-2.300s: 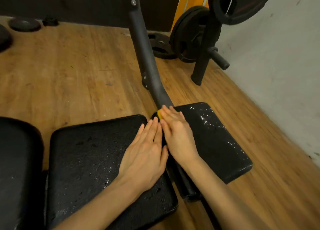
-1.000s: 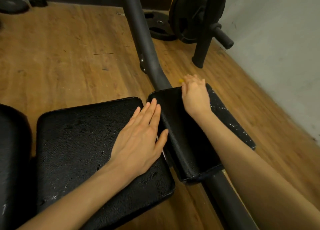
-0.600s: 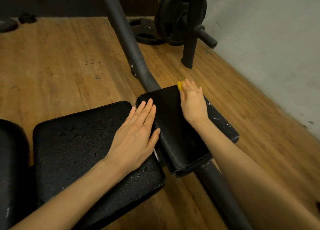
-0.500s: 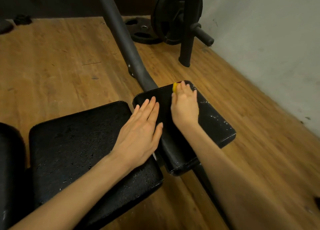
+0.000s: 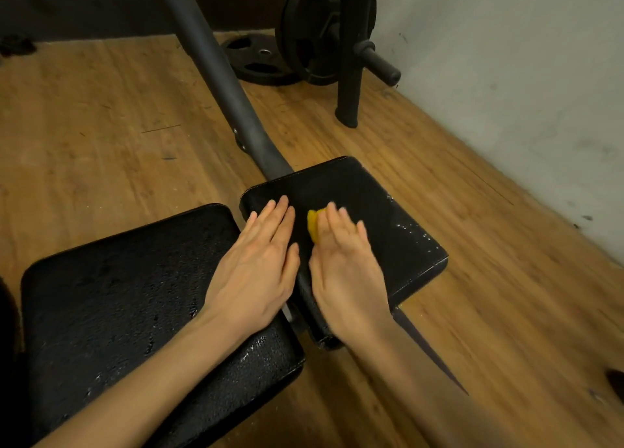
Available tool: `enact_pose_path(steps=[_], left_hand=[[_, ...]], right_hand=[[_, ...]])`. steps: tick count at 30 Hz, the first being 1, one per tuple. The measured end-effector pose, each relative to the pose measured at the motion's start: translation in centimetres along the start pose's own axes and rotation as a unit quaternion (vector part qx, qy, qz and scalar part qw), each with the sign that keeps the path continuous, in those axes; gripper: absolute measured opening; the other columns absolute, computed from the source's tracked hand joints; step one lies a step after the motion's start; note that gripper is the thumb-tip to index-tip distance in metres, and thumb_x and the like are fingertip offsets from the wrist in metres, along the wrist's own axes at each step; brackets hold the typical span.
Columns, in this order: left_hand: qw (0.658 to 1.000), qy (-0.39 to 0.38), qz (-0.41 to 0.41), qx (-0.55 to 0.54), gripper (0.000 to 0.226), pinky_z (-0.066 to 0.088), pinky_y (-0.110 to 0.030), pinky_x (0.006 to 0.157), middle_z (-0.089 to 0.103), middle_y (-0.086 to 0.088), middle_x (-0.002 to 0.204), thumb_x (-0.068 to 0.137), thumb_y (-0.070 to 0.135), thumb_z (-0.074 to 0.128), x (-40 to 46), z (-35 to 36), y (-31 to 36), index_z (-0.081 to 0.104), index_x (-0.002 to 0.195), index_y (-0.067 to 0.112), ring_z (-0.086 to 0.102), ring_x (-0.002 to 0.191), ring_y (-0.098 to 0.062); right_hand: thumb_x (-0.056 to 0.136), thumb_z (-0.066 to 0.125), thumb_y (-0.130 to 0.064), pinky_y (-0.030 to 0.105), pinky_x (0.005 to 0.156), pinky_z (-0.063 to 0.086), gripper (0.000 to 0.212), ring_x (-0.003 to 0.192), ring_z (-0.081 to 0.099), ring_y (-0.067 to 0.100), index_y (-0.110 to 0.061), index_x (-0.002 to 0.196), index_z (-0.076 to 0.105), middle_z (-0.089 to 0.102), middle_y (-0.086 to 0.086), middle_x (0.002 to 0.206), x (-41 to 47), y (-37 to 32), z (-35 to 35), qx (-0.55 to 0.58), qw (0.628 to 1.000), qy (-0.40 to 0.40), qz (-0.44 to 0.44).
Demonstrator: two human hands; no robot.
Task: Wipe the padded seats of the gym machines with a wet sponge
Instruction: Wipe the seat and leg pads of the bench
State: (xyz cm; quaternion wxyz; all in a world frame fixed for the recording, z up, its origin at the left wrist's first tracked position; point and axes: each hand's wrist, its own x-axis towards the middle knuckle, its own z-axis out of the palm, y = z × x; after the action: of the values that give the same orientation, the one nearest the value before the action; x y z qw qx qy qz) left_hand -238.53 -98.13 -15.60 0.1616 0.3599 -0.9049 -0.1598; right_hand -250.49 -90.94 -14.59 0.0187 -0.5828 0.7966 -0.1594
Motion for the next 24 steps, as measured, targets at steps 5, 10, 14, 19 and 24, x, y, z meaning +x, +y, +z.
enact_pose_path(steps=[5, 10, 14, 19, 24], left_hand=[[1.000, -0.007, 0.003, -0.002, 0.066, -0.005, -0.020, 0.119, 0.006, 0.002, 0.164, 0.097, 0.046, 0.019, 0.0, 0.1, 0.0, 0.014, 0.156, 0.016, 0.001, 0.150, -0.006], [1.000, -0.008, 0.000, 0.004, 0.067, -0.006, -0.019, 0.118, 0.005, 0.003, 0.164, 0.096, 0.047, 0.018, 0.1, 0.3, -0.1, 0.013, 0.156, 0.017, -0.001, 0.149, -0.004], [1.000, -0.014, 0.007, 0.000, 0.066, -0.002, -0.022, 0.120, 0.007, 0.004, 0.163, 0.097, 0.047, 0.019, 0.1, 0.4, -0.2, 0.015, 0.155, 0.017, 0.001, 0.149, -0.004], [1.000, -0.005, 0.005, -0.006, 0.063, -0.002, -0.021, 0.120, 0.008, 0.004, 0.163, 0.099, 0.046, 0.022, 0.1, 0.4, 0.0, 0.017, 0.155, 0.017, 0.002, 0.149, -0.004], [1.000, -0.003, 0.007, -0.006, 0.058, -0.001, -0.022, 0.120, 0.009, 0.004, 0.163, 0.104, 0.039, 0.031, 0.0, 0.4, -0.2, 0.018, 0.155, 0.016, 0.002, 0.149, -0.004]], right_hand=[[0.104, 0.027, -0.026, 0.045, 0.122, 0.005, 0.053, 0.150, 0.010, 0.023, -0.008, 0.153, 0.019, 0.015, 0.009, 0.161, 5.7, 6.3, -0.7, -0.061, 0.993, -0.006, 0.103], [0.104, 0.029, -0.025, 0.042, 0.123, 0.003, 0.054, 0.150, 0.003, 0.022, -0.010, 0.153, 0.012, 0.006, 0.008, 0.161, 1.1, 1.0, 0.2, -0.034, 0.995, -0.004, 0.098], [0.103, 0.034, -0.026, 0.038, 0.123, 0.006, 0.052, 0.149, 0.011, 0.017, -0.014, 0.152, 0.020, 0.014, 0.003, 0.160, -1.1, 1.9, -0.8, -0.014, 1.000, -0.014, 0.017], [0.103, 0.028, -0.023, 0.044, 0.123, 0.004, 0.055, 0.150, 0.008, 0.027, -0.003, 0.152, 0.015, 0.010, 0.015, 0.161, 3.4, 5.5, -1.4, -0.059, 0.980, 0.017, 0.188], [0.102, 0.039, -0.025, 0.039, 0.122, 0.005, 0.053, 0.148, 0.013, 0.017, -0.014, 0.151, 0.024, 0.016, 0.004, 0.160, -3.0, 0.4, -0.5, -0.005, 0.999, 0.025, 0.026]])
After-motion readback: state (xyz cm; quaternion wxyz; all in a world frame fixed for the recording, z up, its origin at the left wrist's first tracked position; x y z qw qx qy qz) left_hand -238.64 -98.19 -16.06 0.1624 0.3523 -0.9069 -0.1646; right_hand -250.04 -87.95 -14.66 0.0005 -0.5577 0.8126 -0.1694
